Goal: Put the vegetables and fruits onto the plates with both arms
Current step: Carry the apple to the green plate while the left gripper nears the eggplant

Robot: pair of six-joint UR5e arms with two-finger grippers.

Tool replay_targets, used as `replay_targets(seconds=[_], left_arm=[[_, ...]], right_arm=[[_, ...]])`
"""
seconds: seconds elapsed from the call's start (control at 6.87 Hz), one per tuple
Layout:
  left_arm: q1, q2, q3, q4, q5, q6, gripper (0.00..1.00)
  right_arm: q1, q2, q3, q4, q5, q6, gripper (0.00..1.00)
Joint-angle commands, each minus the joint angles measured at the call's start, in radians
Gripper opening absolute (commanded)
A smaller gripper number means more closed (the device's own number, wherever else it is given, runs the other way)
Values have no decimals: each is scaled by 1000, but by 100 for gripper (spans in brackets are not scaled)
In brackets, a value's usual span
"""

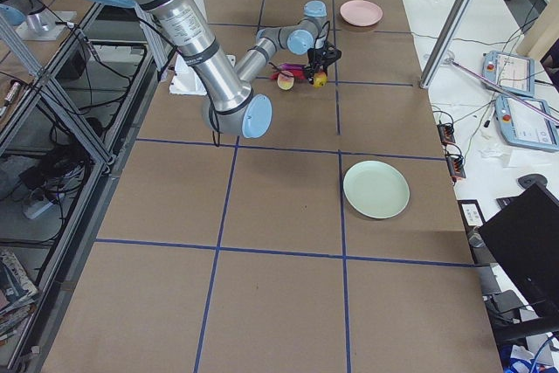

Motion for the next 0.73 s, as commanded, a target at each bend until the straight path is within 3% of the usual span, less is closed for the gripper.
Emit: replay_targets(seconds=[0.0, 0.29, 0.58], left_arm=[[72, -7, 0, -31, -119, -5, 100], [171, -15, 2, -193, -143, -139, 100], [293, -100, 14, -390, -141, -536, 100]], right_arm=[[185, -92, 63, -17, 61, -226, 0], [384, -206, 59, -11, 161, -617, 0], [498, -256, -53, -9, 194, -908, 0]])
